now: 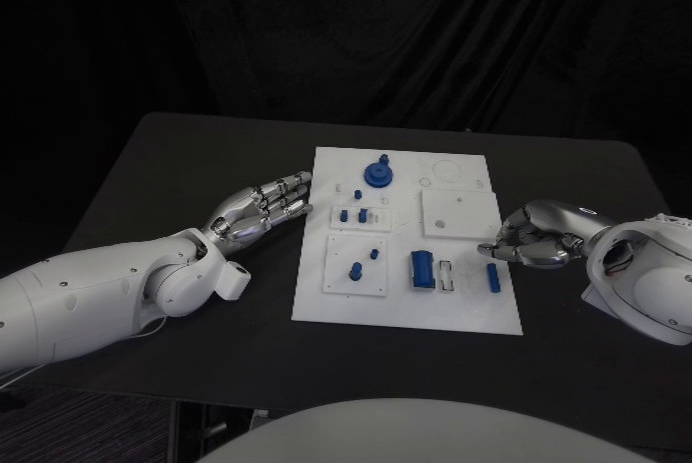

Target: Assemble the parts on the task board

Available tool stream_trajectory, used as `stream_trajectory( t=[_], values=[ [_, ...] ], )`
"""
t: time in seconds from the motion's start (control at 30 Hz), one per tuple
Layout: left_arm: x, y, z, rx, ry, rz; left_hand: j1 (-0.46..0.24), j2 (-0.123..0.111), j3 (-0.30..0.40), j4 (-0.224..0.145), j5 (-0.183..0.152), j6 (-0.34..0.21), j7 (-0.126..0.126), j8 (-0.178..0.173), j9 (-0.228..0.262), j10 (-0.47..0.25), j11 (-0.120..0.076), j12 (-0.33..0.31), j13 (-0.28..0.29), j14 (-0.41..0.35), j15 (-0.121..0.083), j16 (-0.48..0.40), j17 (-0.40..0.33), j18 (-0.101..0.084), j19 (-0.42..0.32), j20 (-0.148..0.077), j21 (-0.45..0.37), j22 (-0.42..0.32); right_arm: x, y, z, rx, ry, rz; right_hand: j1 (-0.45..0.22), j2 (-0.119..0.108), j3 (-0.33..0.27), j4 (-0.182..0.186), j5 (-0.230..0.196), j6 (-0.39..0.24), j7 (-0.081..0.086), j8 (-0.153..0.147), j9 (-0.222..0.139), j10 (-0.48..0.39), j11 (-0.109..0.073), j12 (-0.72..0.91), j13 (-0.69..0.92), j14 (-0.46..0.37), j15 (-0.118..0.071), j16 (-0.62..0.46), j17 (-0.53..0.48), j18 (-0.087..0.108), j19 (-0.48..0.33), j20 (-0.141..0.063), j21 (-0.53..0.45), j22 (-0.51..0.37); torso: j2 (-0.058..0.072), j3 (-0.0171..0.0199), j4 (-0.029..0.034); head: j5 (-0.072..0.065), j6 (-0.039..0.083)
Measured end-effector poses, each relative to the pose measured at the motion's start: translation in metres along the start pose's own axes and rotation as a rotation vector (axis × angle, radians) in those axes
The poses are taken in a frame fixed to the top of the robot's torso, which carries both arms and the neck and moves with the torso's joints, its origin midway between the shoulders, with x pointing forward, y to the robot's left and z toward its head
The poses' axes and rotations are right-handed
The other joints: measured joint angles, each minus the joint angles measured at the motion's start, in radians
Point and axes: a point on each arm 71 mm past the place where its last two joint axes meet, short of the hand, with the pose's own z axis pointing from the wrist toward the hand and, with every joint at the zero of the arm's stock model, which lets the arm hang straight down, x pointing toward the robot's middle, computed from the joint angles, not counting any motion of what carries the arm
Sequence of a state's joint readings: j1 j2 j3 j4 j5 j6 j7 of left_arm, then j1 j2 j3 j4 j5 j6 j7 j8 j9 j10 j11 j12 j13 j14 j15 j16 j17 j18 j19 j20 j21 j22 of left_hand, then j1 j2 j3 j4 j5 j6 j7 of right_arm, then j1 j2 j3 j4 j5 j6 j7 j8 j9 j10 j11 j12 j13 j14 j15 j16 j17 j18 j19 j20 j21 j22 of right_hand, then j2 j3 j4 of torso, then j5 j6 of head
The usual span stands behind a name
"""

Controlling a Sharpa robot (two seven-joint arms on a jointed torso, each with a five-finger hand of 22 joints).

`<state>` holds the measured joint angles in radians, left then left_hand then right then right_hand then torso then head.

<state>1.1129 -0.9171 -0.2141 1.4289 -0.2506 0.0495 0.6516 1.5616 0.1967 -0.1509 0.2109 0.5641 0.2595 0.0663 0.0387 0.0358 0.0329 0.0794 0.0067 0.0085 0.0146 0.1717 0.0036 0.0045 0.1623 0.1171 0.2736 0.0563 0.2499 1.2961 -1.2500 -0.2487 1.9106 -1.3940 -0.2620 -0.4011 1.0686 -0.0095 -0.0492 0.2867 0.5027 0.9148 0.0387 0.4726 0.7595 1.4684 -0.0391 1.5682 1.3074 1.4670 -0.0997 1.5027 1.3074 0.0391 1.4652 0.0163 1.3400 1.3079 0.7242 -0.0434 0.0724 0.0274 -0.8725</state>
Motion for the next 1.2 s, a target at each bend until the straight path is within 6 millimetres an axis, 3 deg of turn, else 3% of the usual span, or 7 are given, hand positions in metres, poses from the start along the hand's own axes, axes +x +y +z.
stream_trajectory(
  t=[0.03,0.07,0.17,0.5,1.2],
  values=[
    [0.000,0.000,0.000,0.000,0.000,0.000,0.000,0.000,0.000,0.000,0.000,0.000,0.000,0.000,0.000,0.000,0.000,0.000,0.000,0.000,0.000,0.000,0.000,0.000,0.000,0.000,0.000,0.000,0.001,-0.001,0.000,0.011,0.003,-0.006,0.006,-0.001,0.000,0.000,0.005,0.003,0.000,-0.007,-0.007,0.000,0.000,0.000,0.000,0.000,0.000,0.000,0.000,0.000,0.000,0.000,0.000,0.000,0.000,-0.0003,0.0001,-0.001,0.000],
    [0.000,0.000,0.000,0.001,-0.001,0.000,0.000,0.000,0.000,0.000,0.000,0.000,0.000,0.000,0.000,0.000,0.000,0.000,0.000,0.000,0.000,0.000,0.000,0.000,0.000,0.000,0.000,0.000,0.002,-0.003,0.000,0.023,0.005,-0.015,0.031,-0.007,0.007,-0.001,0.024,0.021,0.002,-0.031,-0.036,-0.004,0.004,0.000,0.000,-0.004,0.004,0.000,0.000,0.000,0.000,0.000,0.000,0.000,0.000,-0.0007,0.0002,-0.002,0.000],
    [0.000,0.000,0.000,0.002,-0.001,0.001,0.000,0.000,0.000,0.000,0.000,0.000,0.000,0.000,0.000,0.000,0.000,0.000,0.000,0.000,0.000,0.000,0.000,0.000,0.000,0.000,0.000,0.000,0.006,-0.007,0.000,0.053,0.011,-0.043,0.038,-0.010,0.007,-0.001,0.028,0.030,0.002,-0.040,-0.050,-0.004,0.004,0.000,0.000,-0.004,0.004,0.000,0.000,0.000,0.000,0.000,0.000,0.000,0.000,-0.0009,0.0003,-0.006,0.000],
    [-0.001,0.000,0.000,0.003,-0.002,0.002,0.000,0.000,0.000,0.000,0.000,0.000,0.000,0.000,0.000,0.000,0.000,0.000,0.000,0.000,0.000,0.000,0.000,0.000,0.000,0.000,0.000,-0.001,0.014,-0.009,0.000,0.098,0.016,-0.108,0.038,-0.010,0.007,-0.001,0.021,0.053,-0.003,-0.034,-0.047,-0.004,0.004,0.000,0.000,-0.004,0.004,0.004,0.000,0.000,0.000,0.000,0.008,0.000,0.001,0.0014,0.0005,-0.014,0.000],
    [0.000,0.001,0.002,0.002,-0.001,0.003,0.000,0.000,0.000,0.000,0.000,0.000,0.000,0.000,0.000,0.003,0.003,0.000,0.001,0.000,0.000,0.000,0.000,0.000,0.000,0.000,0.000,-0.002,0.028,-0.004,0.004,0.103,0.041,-0.138,0.038,-0.010,0.007,-0.001,0.015,0.053,-0.004,-0.034,-0.044,-0.004,0.004,0.000,0.001,-0.004,0.004,0.004,0.000,0.000,0.000,0.000,0.008,0.000,0.000,0.0015,0.0009,-0.019,0.000]
  ],
)
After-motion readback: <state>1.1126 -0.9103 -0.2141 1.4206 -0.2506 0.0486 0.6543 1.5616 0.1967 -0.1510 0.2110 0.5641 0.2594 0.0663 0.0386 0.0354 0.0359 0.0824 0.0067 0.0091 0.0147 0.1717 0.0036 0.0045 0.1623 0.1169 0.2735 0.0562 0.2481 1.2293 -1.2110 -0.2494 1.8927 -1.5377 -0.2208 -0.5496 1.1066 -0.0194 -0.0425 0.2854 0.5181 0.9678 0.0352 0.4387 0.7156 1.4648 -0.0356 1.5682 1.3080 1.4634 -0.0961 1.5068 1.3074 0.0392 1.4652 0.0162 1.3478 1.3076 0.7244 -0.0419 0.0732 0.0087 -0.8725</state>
